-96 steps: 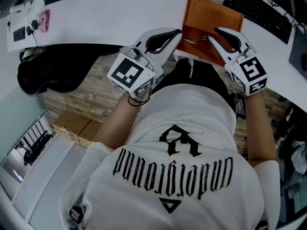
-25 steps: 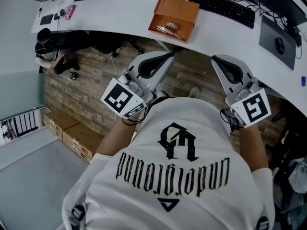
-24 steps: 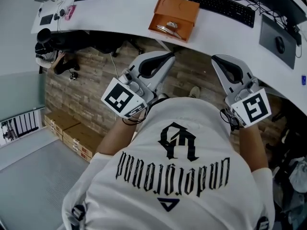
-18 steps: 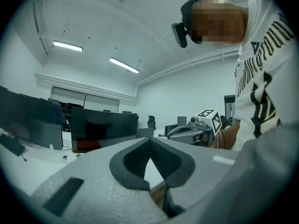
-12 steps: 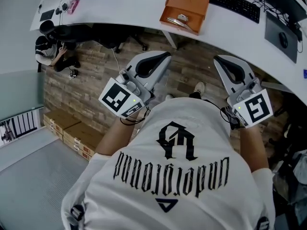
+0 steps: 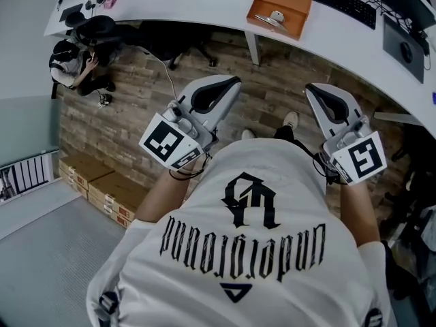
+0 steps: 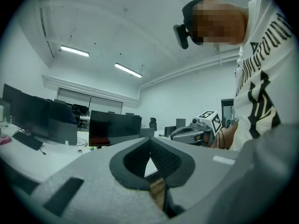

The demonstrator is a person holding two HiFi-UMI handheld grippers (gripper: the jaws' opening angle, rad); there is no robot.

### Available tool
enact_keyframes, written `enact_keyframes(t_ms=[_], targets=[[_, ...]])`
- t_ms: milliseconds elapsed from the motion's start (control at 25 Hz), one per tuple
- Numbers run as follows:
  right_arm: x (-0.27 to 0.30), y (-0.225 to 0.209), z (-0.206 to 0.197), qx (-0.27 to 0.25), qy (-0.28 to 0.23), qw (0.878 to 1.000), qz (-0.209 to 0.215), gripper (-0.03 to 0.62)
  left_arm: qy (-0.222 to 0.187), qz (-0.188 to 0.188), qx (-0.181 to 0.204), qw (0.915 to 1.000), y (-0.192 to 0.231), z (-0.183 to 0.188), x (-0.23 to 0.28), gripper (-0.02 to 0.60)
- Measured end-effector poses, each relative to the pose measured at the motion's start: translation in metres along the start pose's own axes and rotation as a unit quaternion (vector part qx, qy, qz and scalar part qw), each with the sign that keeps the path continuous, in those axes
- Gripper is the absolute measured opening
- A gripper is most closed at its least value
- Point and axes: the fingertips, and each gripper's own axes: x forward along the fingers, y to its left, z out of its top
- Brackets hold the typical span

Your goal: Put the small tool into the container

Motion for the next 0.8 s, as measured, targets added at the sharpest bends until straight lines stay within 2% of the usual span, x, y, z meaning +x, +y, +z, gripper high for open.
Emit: enact_keyframes(t_ms=[400, 800], targets=[[0.011, 0.071, -0.014, 0.017, 0.002, 1.000, -0.027, 0.015, 0.000, -0.014, 0.006, 0.9999, -0.006, -0.018, -0.058, 0.015], [0.010, 0.106, -0.022, 0.033, 0.007, 0.998, -0.043, 0.015, -0.003, -0.027, -0.008, 0.9996, -0.016, -0.024, -0.077, 0.015]])
